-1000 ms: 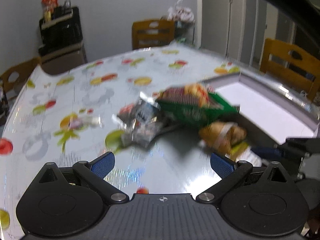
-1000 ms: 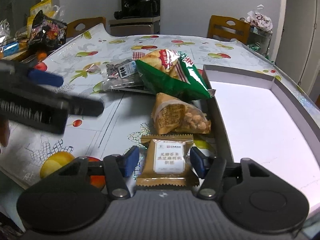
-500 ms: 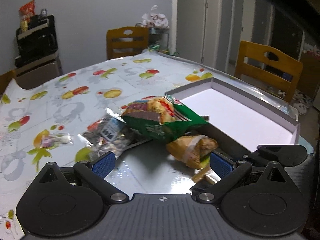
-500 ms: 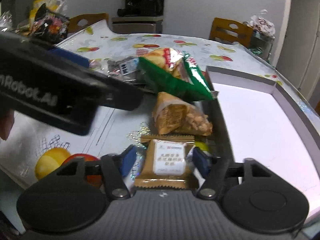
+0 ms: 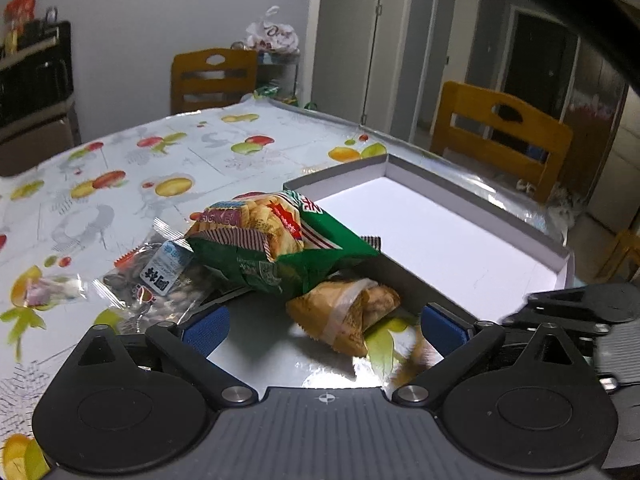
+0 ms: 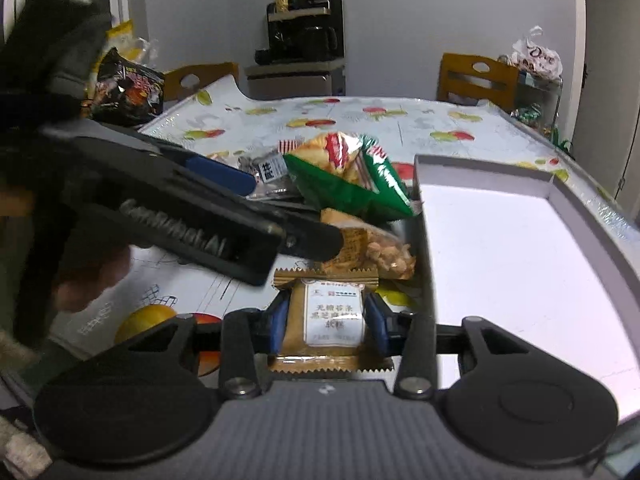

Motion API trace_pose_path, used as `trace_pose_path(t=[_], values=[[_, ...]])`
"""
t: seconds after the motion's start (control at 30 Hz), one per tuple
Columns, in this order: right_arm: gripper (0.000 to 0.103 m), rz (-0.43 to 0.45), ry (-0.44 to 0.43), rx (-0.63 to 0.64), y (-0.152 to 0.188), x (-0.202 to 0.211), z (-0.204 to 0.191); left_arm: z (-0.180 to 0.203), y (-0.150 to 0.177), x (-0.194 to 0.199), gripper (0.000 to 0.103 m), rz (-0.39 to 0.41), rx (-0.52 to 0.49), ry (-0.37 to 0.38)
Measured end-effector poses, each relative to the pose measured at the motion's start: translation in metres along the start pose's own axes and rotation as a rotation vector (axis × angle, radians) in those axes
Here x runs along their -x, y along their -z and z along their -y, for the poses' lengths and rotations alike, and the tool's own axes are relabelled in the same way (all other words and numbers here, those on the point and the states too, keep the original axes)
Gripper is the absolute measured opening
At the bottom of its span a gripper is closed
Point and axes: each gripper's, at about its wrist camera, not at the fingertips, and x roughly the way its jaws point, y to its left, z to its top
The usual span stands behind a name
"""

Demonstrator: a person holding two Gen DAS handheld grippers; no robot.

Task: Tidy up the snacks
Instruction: 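Close right tool on biscuit packet while left tool closes on peanut bag, then lift biscuit packet with right tool while left tool carries peanut bag over box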

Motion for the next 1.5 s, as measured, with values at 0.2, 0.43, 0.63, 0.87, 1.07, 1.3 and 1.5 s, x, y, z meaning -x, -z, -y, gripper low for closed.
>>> trace_pose_path(t=[0.2, 0.43, 0.63, 0.87, 1.07, 1.3, 1.5], values=[[0.041, 0.07, -0.016, -0.057, 0.0, 0.037, 0.021, -0.005, -0.002, -0.012, 0.103, -0.016, 0.025, -0.001], [0.041, 0.111, 0.029, -0.127, -0.002, 0.055, 0.045, 0.016, 0.004, -0.026, 0.102, -0.004, -0.099, -0.004], [0.041, 0.128, 0.038, -0.151, -0.001, 0.06, 0.055, 0.028, 0.007, -0.046, 0.092, -0.019, -0.173, -0.031], [0.041, 0.136, 0.038, -0.163, 0.005, 0.065, 0.059, 0.022, 0.008, -0.058, 0.069, -0.05, -0.133, -0.014], [0.041, 0.141, 0.036, -0.167, 0.006, 0.067, 0.06, 0.029, 0.011, -0.051, 0.048, -0.047, -0.169, -0.012], [0.041, 0.141, 0.044, -0.175, 0.004, 0.068, 0.061, 0.026, 0.018, -0.038, 0.043, -0.053, -0.134, -0.011], [0.041, 0.137, 0.065, -0.172, -0.001, 0.07, 0.066, 0.022, 0.024, -0.023, 0.04, -0.056, -0.113, -0.025]])
